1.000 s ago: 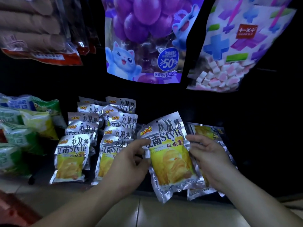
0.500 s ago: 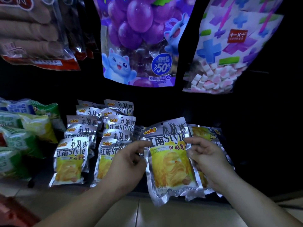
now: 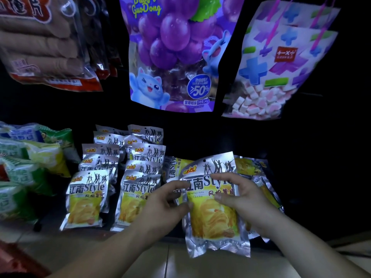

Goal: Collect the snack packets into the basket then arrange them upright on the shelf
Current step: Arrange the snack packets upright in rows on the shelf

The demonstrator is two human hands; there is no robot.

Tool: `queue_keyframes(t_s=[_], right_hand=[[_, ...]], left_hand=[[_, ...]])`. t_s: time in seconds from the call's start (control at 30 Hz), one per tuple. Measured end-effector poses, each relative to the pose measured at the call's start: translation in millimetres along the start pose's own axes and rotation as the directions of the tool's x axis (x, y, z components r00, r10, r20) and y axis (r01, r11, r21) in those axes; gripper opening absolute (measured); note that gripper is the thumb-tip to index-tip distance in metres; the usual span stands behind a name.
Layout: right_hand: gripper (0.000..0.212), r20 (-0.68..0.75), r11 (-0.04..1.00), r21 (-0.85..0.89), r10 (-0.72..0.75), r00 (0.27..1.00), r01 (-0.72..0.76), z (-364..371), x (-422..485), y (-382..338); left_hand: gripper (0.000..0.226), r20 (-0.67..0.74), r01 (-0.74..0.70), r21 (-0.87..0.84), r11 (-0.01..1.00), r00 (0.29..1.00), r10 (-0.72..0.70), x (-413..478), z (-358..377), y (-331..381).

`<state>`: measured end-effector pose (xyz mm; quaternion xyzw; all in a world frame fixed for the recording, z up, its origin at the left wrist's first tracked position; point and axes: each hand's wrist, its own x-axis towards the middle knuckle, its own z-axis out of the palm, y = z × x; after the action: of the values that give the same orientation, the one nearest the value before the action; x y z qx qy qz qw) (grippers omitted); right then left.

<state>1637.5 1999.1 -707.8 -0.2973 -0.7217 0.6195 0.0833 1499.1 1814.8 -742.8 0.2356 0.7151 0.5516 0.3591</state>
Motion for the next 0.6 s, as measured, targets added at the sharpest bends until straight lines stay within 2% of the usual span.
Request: queue_keyframes(t_s=[0.07,0.17,0.37,0.5,0.6], right_hand=[[0.046,0.019,1.000,0.001,0.002,1.000,-0.002,0.0,-5.4,-2.8],[0.044,0.032,1.000,-0.005,0.008,0.999,-0.007,3.9,-16.7,-2.6],[0.048,-0.057,0.995,-0.103,0.006,0.998,-0.012,24.0,-28.4,-6.7],[0.045,0.019,0.982,-0.169,0.090,0.996,-0.085,30.9,-21.9,-12.5],[0.037,0.054,0.957,-0.242,0.180,0.982,-0.162,28.1,-0.1,-11.3]], left_hand=[[0.048,0.045,-0.017,-0.096,0.995,0.999,0.021,-6.2,0.5,9.2],[0.050,-0.002,-0.069,-0.122,0.990,0.998,0.069,-15.3,0.8,19.2],[0.059,0.048,-0.078,-0.084,0.993,0.995,0.082,-22.8,-11.2,22.4],[0.071,0.097,-0.013,-0.076,0.997,0.995,0.020,-20.2,-19.8,20.9],[0.066,0.074,0.020,0.007,1.000,0.997,-0.020,-16.0,-20.6,12.1]])
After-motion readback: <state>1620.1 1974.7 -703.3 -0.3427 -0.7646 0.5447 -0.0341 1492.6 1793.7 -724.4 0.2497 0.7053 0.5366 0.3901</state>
